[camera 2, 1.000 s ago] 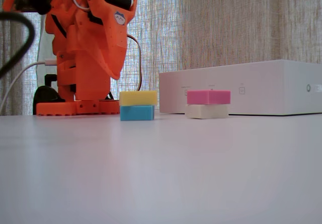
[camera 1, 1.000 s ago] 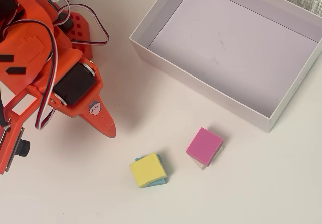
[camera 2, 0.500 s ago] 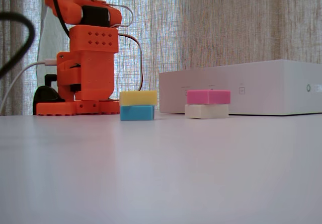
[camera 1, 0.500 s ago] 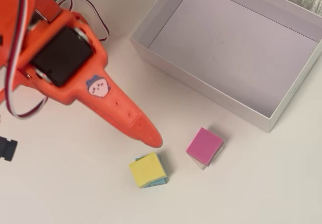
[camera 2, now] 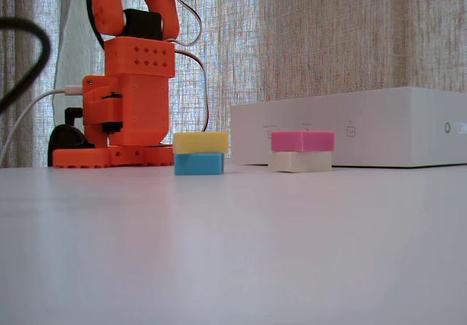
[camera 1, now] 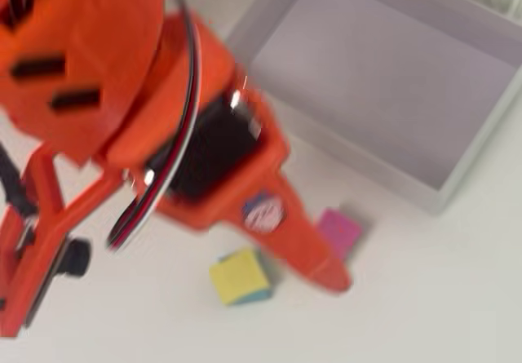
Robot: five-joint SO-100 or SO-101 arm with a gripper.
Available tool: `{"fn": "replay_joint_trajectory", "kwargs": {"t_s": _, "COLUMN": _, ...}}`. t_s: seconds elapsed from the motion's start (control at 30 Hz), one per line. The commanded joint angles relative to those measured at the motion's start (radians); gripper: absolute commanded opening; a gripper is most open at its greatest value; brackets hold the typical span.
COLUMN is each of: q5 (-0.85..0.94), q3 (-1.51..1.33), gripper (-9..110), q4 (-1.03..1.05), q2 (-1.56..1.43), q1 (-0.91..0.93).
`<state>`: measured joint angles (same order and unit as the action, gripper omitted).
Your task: Grasp the yellow cuboid and put it in the bin.
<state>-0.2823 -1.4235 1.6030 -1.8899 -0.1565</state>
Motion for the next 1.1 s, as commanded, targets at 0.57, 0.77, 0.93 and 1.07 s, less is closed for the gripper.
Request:
{"fn": "replay_joint_trajectory", "kwargs": {"t_s": 0.57, "q5": 0.072, "q3": -0.692, "gripper": 21, "q4": -0.284, "q2": -0.117, "q1": 0.109}}
{"fn": "replay_joint_trajectory", "kwargs": {"t_s": 0.77, "q5": 0.098, "q3": -0.761, "gripper": 21, "q4": -0.333, "q2": -0.107, "q1": 0.135}}
{"fn": "replay_joint_trajectory", "kwargs": {"t_s": 0.93, "q5": 0.109, "q3": -0.776, "gripper": 21, "q4": -0.339, "q2": -0.110, "q1": 0.121}}
{"fn": "replay_joint_trajectory", "kwargs": {"t_s": 1.07, "q5": 0.110, "q3": -0.773, "gripper": 20, "q4": -0.347, "q2": -0.097, "q1": 0.121}}
